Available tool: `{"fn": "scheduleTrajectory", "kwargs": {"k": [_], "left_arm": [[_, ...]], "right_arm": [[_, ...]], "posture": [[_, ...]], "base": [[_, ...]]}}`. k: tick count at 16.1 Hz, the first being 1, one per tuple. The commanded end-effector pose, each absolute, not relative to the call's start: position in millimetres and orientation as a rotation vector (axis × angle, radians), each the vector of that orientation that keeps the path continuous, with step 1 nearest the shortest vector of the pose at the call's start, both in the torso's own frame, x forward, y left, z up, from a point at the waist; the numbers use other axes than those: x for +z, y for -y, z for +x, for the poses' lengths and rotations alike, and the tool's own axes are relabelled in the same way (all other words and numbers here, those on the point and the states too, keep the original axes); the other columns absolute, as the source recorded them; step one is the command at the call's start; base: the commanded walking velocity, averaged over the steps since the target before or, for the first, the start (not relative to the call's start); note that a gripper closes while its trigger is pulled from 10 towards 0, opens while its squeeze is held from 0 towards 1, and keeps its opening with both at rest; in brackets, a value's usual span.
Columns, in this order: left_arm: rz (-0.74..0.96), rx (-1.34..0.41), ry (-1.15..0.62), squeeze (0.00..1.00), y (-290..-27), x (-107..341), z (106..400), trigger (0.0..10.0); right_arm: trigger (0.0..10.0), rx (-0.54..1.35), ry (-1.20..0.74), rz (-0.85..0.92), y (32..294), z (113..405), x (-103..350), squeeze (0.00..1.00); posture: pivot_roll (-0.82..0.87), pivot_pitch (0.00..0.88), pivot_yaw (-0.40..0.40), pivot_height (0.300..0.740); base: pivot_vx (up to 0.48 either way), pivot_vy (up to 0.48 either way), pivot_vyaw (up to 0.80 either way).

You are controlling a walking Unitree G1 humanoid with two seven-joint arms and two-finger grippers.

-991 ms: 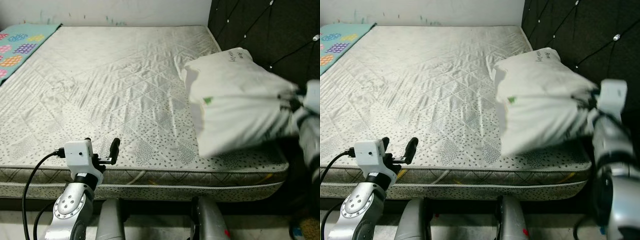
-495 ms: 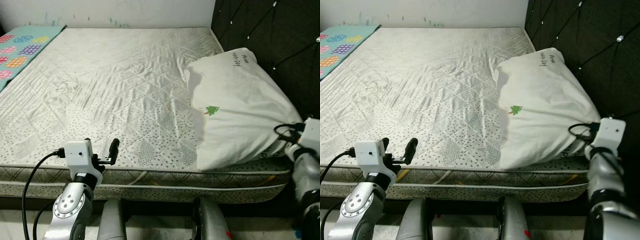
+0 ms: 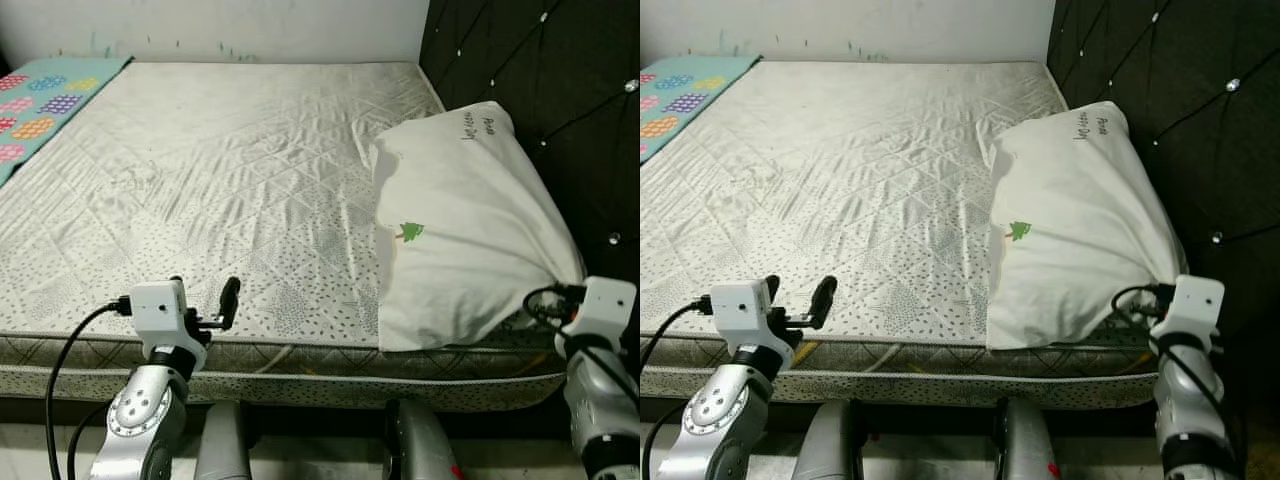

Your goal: Clean up the room

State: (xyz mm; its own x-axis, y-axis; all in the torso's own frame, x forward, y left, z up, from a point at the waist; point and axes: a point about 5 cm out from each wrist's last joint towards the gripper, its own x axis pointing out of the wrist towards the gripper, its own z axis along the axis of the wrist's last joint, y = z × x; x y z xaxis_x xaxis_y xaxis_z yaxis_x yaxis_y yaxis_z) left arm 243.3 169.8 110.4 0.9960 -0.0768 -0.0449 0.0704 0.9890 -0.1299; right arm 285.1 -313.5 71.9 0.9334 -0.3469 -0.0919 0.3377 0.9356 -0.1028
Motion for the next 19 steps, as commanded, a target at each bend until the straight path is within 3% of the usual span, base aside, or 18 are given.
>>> {"fn": "scheduleTrajectory", "kwargs": {"k": [1, 2, 3, 7, 12, 13, 14, 19], "left_arm": [[-0.128, -0.087, -0.067, 0.00, -168.7, 107.8, 242.4, 10.0], [-0.129, -0.087, -0.069, 0.00, -168.6, 107.5, 242.4, 10.0], [-0.132, -0.092, -0.070, 0.00, -167.8, 107.4, 242.4, 10.0], [-0.178, -0.148, -0.094, 0.00, -159.9, 105.0, 240.2, 10.0], [-0.191, -0.163, -0.108, 0.00, -156.1, 103.1, 238.6, 10.0], [-0.195, -0.165, -0.109, 0.00, -155.4, 103.0, 238.6, 10.0], [-0.196, -0.165, -0.110, 0.00, -155.3, 102.9, 238.7, 10.0], [-0.201, -0.154, -0.110, 0.00, -154.3, 102.4, 239.9, 10.0]], "right_arm": [[0.0, -0.329, -0.140, -0.077, 306.0, 281.9, 63.4, 0.00], [0.0, -0.325, -0.135, -0.085, 304.0, 283.7, 65.5, 0.00], [10.0, -0.310, -0.121, -0.097, 298.4, 290.2, 70.9, 0.00], [10.0, -0.133, -0.030, -0.066, 248.7, 317.8, 94.7, 0.00], [10.0, -0.037, -0.003, -0.057, 219.5, 320.3, 99.9, 0.00], [10.0, -0.041, 0.008, -0.031, 219.2, 318.2, 100.2, 0.10], [10.0, -0.036, 0.021, -0.015, 218.3, 317.3, 102.4, 1.00], [10.0, -0.084, 0.099, -0.088, 216.7, 328.5, 126.4, 1.00]], "posture": [[-0.05, 0.000, 0.006, 0.551], [-0.05, 0.000, 0.006, 0.551], [-0.05, 0.000, 0.003, 0.551], [-0.04, 0.000, -0.019, 0.551], [-0.04, 0.000, -0.032, 0.551], [-0.04, 0.000, -0.033, 0.551], [-0.04, 0.000, -0.033, 0.551], [-0.05, 0.000, -0.038, 0.551]], "base": [[0.000, 0.000, 0.00], [0.000, 0.000, 0.00], [0.000, 0.000, 0.00], [0.000, 0.000, 0.00], [0.000, 0.000, 0.00], [0.000, 0.000, 0.00], [0.000, 0.000, 0.00], [0.000, 0.000, 0.00]]}}
